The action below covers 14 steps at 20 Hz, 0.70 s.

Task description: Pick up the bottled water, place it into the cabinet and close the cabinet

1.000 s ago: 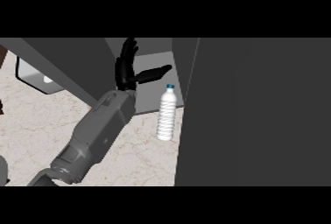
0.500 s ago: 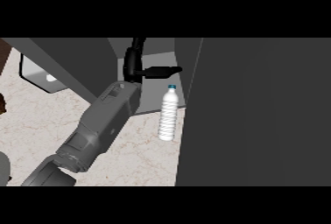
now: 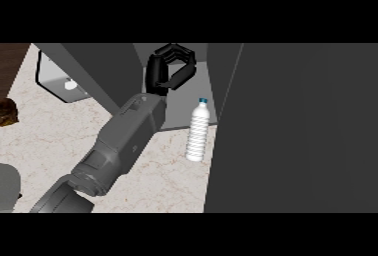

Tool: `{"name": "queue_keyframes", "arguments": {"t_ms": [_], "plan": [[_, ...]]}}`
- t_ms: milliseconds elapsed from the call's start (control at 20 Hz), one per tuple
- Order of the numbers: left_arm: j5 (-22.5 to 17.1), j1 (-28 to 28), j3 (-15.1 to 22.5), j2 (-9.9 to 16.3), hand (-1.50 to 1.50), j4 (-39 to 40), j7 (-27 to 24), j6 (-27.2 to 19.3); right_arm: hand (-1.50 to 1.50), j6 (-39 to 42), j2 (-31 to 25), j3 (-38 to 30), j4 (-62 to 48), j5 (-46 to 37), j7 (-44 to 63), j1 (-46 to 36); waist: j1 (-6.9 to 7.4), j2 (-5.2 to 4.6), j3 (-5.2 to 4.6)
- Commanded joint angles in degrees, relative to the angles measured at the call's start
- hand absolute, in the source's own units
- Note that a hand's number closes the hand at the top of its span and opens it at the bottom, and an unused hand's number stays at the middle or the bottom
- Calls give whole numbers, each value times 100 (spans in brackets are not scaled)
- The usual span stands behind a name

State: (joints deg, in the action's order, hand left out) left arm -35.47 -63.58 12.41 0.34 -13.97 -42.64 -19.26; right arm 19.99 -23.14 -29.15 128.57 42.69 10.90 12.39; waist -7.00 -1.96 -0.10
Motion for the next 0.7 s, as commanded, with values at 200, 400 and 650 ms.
{"name": "queue_keyframes", "arguments": {"t_ms": [200, 400, 650], "plan": [[-351, 366, 168, -33, 150, -54, -319, 662, -150, 187, 253, 1, 354, -181, 21, 313, 239, 101, 6], [-644, 866, 556, -33, 150, -466, -302, 778, -150, 173, -293, -363, 384, 429, 428, 92, 276, 143, 2], [-1037, 1596, 976, -34, 150, -1075, -392, 1158, 150, 264, 104, -154, 750, 166, 492, 404, 436, 175, 5]]}}
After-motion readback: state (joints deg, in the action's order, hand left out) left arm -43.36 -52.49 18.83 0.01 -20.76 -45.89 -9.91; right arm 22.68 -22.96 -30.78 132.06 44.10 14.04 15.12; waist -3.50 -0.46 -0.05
